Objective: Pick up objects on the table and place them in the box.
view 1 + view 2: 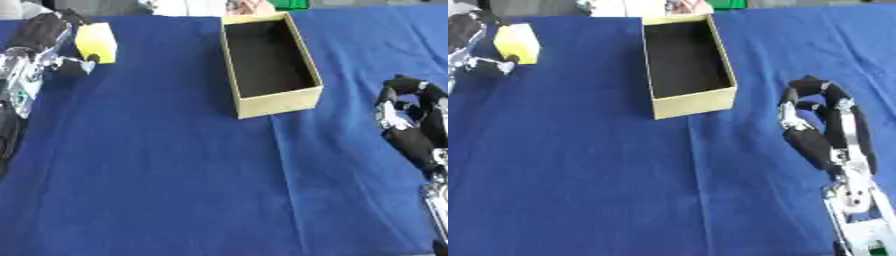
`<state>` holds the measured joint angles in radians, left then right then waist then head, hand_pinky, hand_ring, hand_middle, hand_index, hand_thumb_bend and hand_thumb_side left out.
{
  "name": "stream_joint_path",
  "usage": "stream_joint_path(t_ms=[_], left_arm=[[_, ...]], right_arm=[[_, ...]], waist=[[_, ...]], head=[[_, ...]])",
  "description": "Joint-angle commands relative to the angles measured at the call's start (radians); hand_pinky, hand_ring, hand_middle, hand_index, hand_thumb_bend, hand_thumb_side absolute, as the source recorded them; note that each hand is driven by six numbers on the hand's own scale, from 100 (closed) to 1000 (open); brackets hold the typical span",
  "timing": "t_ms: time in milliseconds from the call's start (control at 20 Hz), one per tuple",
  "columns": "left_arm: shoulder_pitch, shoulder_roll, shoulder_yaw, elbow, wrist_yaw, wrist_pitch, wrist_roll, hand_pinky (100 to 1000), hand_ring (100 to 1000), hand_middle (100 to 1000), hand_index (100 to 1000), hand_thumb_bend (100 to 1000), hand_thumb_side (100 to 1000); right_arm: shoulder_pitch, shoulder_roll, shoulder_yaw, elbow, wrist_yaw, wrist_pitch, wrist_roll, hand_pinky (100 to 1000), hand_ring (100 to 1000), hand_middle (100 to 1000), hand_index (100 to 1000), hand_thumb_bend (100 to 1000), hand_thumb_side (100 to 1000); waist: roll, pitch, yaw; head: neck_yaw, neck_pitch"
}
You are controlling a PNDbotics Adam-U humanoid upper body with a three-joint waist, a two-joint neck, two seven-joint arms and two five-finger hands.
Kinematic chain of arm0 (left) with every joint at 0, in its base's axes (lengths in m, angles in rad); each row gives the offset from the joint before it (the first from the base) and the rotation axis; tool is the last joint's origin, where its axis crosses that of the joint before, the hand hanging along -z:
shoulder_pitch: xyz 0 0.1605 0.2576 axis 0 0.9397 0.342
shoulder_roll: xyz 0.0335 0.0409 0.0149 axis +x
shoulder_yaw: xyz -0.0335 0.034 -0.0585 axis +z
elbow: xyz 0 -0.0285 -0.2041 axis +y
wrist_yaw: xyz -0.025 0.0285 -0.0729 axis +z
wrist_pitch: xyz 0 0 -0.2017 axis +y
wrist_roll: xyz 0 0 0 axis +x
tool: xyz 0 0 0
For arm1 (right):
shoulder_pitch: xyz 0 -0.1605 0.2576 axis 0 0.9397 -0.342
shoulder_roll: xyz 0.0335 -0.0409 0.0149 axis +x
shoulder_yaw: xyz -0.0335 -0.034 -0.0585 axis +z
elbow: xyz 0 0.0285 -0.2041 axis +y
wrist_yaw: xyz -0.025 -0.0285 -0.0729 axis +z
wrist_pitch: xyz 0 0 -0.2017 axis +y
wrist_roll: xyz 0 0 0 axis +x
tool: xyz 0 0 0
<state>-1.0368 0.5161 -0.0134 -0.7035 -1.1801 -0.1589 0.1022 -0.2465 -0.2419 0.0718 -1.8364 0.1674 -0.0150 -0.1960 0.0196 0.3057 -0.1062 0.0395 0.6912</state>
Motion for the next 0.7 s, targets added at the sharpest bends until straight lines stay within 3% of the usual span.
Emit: stream_joint_path(t_ms=[50, 400, 700], left_arm=[[-0.013, 0.012, 0.009, -0.002, -0.022, 0.015, 0.032, 770, 749, 689, 814, 319, 191], [-0.01, 0.008, 0.013, 0.002, -0.047, 0.049, 0.094, 729, 645, 514, 677, 193, 164], [-0.008, 0.008, 0.016, -0.004, -0.034, 0.074, 0.161, 704, 599, 434, 581, 113, 146]], right_arm=[[-0.009, -0.007, -0.002, -0.009, -0.007, 0.002, 0.0, 675, 930, 524, 680, 100, 322], [-0.01, -0.006, -0.003, -0.008, -0.008, 0.003, -0.001, 675, 930, 524, 680, 100, 320], [-0.01, -0.006, -0.004, -0.006, -0.009, 0.003, -0.001, 675, 930, 523, 680, 100, 321]], waist=[[0.0, -0.015, -0.001], [0.002, -0.013, -0.002], [0.003, -0.015, -0.003]], head=[[0.003, -0.014], [0.004, -0.017], [0.004, -0.021]])
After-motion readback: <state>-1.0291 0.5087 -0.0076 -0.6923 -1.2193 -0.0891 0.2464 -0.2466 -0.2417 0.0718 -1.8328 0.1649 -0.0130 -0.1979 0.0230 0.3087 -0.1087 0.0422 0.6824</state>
